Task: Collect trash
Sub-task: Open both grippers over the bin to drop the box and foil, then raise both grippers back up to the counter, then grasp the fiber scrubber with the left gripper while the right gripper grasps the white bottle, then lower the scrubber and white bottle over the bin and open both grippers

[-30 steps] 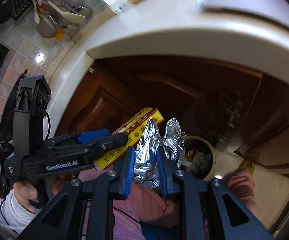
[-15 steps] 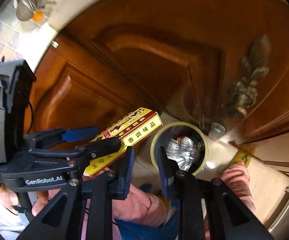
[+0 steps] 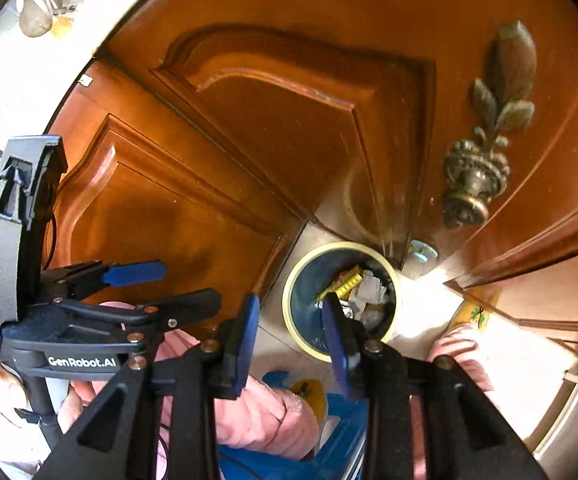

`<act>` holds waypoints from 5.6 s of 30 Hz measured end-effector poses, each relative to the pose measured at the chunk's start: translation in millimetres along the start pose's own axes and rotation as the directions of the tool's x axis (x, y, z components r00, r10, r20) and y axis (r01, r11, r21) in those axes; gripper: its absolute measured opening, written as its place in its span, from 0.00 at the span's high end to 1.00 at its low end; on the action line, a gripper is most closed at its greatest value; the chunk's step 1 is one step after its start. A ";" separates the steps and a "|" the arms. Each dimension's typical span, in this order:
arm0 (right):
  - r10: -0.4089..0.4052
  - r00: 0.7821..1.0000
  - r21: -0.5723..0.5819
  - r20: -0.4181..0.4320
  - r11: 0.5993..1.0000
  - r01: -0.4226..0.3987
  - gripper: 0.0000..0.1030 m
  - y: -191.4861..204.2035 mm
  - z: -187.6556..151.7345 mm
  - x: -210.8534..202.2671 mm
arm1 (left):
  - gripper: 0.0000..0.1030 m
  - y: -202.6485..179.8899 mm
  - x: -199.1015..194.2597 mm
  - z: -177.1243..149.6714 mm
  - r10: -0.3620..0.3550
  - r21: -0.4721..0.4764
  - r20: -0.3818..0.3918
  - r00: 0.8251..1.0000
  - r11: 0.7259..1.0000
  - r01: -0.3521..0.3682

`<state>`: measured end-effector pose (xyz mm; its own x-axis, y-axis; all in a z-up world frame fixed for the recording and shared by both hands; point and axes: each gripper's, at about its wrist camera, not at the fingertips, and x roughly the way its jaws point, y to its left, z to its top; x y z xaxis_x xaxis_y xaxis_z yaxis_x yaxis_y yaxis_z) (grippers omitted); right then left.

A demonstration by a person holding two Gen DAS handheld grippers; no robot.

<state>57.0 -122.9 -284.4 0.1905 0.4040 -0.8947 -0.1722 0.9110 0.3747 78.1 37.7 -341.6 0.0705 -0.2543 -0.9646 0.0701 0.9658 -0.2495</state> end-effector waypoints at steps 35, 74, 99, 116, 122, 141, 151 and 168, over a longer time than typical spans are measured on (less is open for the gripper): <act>-0.078 0.961 -0.123 0.266 0.986 0.114 0.68 72.9 38.2 -180.7 | 0.17 -54.7 -219.5 17.1 -0.016 0.274 0.431 0.902 0.955 -0.114; -0.138 0.957 0.318 0.255 0.947 0.052 0.68 -91.6 373.5 -180.5 | 0.17 -89.9 -155.8 380.3 0.341 0.401 0.419 0.842 0.762 -0.508; -0.275 0.948 0.224 0.157 0.945 0.237 0.75 -84.1 407.0 -105.9 | 0.44 -94.5 -135.9 400.7 0.219 0.284 0.181 0.959 0.922 -0.264; -0.117 0.982 0.135 0.145 0.986 0.098 0.76 -42.6 345.2 -127.0 | 0.65 -103.0 -148.9 345.6 0.156 0.334 0.161 0.975 0.920 -0.203; -0.042 0.985 0.100 0.167 0.995 0.026 0.76 -11.9 299.2 -159.6 | 0.65 -110.1 -182.7 291.2 0.112 0.346 0.202 0.973 0.921 -0.178; 0.116 0.980 0.004 0.164 0.993 -0.118 0.76 61.5 111.7 -187.0 | 0.65 -87.9 -229.5 79.9 -0.009 0.332 0.259 0.966 0.940 -0.080; -0.020 0.985 -0.072 0.174 0.997 0.033 0.75 68.4 29.4 -124.1 | 0.65 -47.2 -140.4 28.3 -0.068 0.139 0.216 0.974 0.990 0.038; -0.047 0.999 0.098 -0.027 0.994 0.049 0.75 0.1 -2.7 -3.4 | 0.63 -11.1 -17.3 4.9 -0.049 0.024 0.067 0.997 0.999 0.047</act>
<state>53.7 -124.4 -281.9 0.1717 0.3586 -0.9175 -0.0674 0.9335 0.3523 81.0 31.2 -321.7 0.1339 -0.3039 -0.9433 0.0971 0.9513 -0.2927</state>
